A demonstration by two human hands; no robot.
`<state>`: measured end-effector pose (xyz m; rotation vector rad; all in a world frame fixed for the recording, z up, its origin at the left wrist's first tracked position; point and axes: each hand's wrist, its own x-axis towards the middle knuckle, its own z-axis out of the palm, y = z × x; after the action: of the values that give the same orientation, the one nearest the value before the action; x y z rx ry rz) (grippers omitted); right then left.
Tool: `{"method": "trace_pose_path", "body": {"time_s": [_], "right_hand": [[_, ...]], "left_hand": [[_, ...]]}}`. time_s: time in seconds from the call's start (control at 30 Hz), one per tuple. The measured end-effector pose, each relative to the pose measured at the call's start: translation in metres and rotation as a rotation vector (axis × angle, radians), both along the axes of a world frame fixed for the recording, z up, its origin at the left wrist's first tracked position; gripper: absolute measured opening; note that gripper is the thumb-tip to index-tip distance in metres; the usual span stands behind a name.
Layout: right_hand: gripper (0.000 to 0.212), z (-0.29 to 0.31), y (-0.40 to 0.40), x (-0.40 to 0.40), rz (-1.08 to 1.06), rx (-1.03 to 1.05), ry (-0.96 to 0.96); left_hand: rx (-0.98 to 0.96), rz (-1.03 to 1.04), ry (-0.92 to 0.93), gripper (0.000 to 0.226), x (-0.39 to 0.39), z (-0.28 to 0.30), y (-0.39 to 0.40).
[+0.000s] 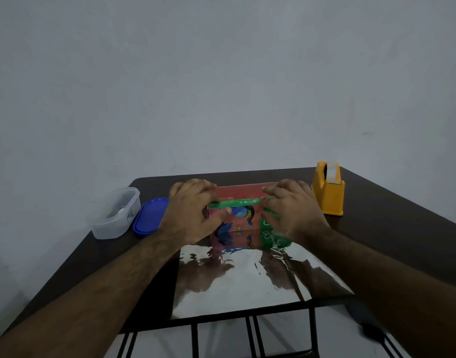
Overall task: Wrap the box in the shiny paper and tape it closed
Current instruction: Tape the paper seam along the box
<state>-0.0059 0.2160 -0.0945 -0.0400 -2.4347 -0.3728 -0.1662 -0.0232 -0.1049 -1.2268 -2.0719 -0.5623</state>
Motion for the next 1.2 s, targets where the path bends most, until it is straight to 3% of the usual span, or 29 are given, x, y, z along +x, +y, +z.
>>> {"method": "trace_pose_path", "body": {"time_s": [0.07,0.13,0.2,0.27,0.33,0.5,0.6,0.77,0.83,0.93,0.97,1.03,1.13,1.2], "right_hand": [[0.023,0.001,0.007,0.003,0.073,0.014,0.069],[0.025,0.008,0.005,0.008,0.105,-0.027,0.086],[0.041,0.016,-0.009,0.011,0.014,-0.226,-0.022],[0.059,0.021,-0.022,0.01,-0.153,-0.479,-0.158],[0.068,0.024,-0.026,0.005,-0.21,-0.719,-0.18],[0.072,0.036,-0.024,-0.005,-0.134,-1.153,-0.167],[0.1,0.052,-0.027,-0.016,-0.155,-1.313,-0.313],[0.103,0.088,-0.027,-0.032,-0.19,-1.212,-0.701],[0.084,0.092,-0.027,-0.036,-0.176,-1.069,-0.833],[0.044,0.092,-0.024,-0.041,-0.096,-0.933,-0.958],[0.038,0.091,-0.024,-0.041,-0.053,-0.91,-0.989],[0.038,0.094,-0.027,-0.037,0.025,-0.86,-1.038],[0.043,0.102,-0.035,-0.029,0.093,-0.726,-1.069],[0.04,0.111,-0.034,-0.024,0.072,-0.626,-1.059]], "left_hand": [[0.034,-0.044,-0.134,0.069,-0.002,0.021,0.009],[-0.033,-0.055,-0.369,0.089,-0.006,0.045,0.025],[-0.154,0.009,-0.655,0.105,-0.01,0.065,0.042],[-0.299,0.103,-0.797,0.108,-0.011,0.079,0.056],[-0.39,0.159,-0.774,0.11,-0.01,0.088,0.06],[-0.331,0.233,-0.698,0.106,0.006,0.086,0.038],[-0.18,0.132,-0.746,0.095,0.031,0.083,0.017],[-0.106,-0.241,-1.063,0.068,0.082,0.076,-0.004],[-0.109,-0.347,-1.166,0.058,0.088,0.077,-0.013],[0.105,-0.247,-0.93,0.028,0.075,0.077,-0.029],[0.153,-0.233,-0.832,0.029,0.07,0.077,-0.036],[0.019,-0.289,-0.726,0.059,0.055,0.079,-0.049],[-0.473,-0.235,-0.677,0.122,0.048,0.082,-0.057],[-0.668,-0.143,-0.62,0.139,0.052,0.082,-0.054]]}}
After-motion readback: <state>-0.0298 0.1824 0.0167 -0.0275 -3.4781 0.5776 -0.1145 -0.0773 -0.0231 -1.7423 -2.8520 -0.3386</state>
